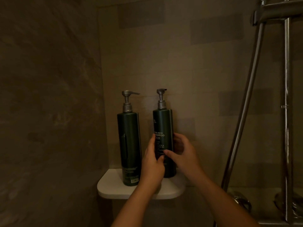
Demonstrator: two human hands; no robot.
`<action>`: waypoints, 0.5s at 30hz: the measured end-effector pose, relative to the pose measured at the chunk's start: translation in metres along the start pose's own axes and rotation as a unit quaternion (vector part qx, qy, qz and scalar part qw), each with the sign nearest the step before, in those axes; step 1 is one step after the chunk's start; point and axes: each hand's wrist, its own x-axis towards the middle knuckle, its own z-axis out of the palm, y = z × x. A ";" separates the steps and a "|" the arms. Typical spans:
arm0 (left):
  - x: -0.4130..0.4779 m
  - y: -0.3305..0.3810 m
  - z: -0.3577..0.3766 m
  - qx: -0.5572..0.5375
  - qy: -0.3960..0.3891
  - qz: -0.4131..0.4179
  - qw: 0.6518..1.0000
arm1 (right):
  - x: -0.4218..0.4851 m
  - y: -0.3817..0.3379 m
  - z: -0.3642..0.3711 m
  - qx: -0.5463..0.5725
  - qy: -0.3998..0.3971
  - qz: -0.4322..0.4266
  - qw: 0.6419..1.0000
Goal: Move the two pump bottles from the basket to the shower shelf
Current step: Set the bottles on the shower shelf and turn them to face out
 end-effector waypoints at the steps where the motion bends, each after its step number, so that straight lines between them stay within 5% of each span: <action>1: 0.000 0.000 0.000 0.000 -0.002 -0.001 1.000 | 0.000 0.000 0.000 -0.003 0.002 -0.001 1.000; 15: -0.002 -0.002 -0.005 -0.023 -0.039 -0.005 0.999 | -0.004 -0.002 0.010 -0.045 0.014 0.001 0.999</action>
